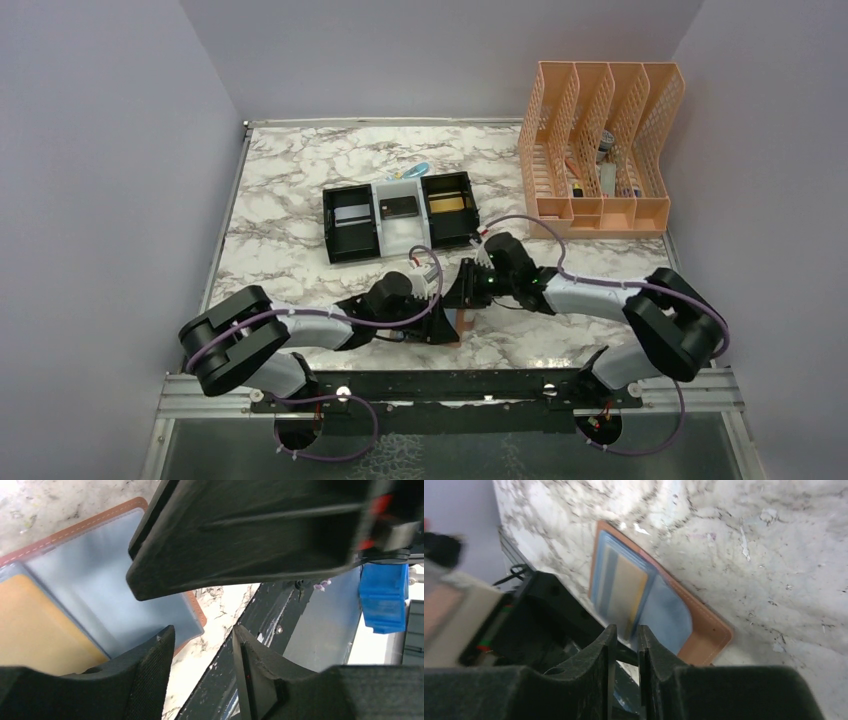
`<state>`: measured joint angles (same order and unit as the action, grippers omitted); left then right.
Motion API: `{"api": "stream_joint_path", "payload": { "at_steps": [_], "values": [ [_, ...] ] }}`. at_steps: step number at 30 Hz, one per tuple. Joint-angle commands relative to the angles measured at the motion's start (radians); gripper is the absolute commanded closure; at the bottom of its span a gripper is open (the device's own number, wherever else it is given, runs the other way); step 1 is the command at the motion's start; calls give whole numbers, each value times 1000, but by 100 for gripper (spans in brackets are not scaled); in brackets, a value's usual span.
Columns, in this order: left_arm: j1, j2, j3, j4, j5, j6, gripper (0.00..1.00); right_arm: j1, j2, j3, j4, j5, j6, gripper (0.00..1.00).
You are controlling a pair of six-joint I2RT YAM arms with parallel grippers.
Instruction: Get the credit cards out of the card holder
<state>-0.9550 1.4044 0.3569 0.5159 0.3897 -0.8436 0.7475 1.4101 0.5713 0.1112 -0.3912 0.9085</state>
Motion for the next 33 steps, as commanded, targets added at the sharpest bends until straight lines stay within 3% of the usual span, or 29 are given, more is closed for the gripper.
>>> {"api": "stream_joint_path", "payload": {
  "at_steps": [1, 7, 13, 16, 23, 28, 33],
  "values": [
    [-15, -53, -46, 38, -77, -6, 50, 21, 116, 14, 60, -89, -49, 79],
    [-17, -230, -123, -8, -122, 21, 47, 22, 165, -60, 29, 79, -57, 78],
    [-15, -452, -60, -455, -368, 114, 43, 22, 131, -144, 102, 96, -109, 68],
    [-13, -492, -43, -578, -494, 123, 43, 22, 100, -152, 115, 91, -139, 67],
    [20, -402, -66, -486, -551, 145, 45, 71, 70, -98, 125, 52, -179, 64],
    [25, -315, -72, -400, -526, 135, 55, 101, 133, -39, 174, 32, -146, 70],
    [26, -312, -102, -357, -473, 105, 67, 119, 242, 29, 113, 102, -95, 70]
  ]
}}
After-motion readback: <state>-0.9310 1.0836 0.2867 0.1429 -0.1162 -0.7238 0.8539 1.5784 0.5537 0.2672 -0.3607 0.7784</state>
